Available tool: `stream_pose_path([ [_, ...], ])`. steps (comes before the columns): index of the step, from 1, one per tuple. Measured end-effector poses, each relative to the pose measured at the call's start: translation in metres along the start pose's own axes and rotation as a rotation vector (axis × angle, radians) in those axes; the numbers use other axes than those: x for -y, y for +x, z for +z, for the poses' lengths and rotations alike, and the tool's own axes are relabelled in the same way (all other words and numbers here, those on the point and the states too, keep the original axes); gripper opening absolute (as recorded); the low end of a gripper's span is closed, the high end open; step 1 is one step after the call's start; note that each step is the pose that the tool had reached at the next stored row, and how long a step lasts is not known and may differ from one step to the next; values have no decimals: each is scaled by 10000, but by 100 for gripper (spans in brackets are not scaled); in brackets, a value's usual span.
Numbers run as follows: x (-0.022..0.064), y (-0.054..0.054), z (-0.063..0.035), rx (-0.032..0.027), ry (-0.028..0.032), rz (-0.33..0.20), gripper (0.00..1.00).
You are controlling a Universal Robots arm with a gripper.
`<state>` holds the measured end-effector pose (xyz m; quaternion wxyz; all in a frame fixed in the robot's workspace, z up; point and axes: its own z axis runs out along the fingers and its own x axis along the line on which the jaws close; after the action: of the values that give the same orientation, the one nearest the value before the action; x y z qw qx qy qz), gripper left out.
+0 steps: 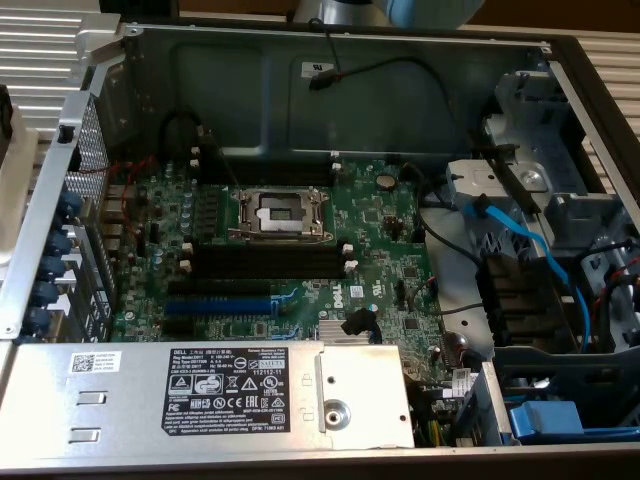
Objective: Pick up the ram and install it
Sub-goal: 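Pick up the ram and move it above insertion slot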
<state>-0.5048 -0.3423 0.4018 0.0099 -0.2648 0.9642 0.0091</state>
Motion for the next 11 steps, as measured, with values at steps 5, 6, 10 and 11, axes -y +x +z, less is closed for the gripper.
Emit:
stream_pose_path([
  [5, 0, 0, 0, -11, -22, -904, 10],
  [6, 0, 0, 0, -13, -26, -1088, 10],
  [10, 0, 0, 0, -22, -44, -1815, 10],
  [11, 0, 0, 0, -24, -48, -1999, 10],
])
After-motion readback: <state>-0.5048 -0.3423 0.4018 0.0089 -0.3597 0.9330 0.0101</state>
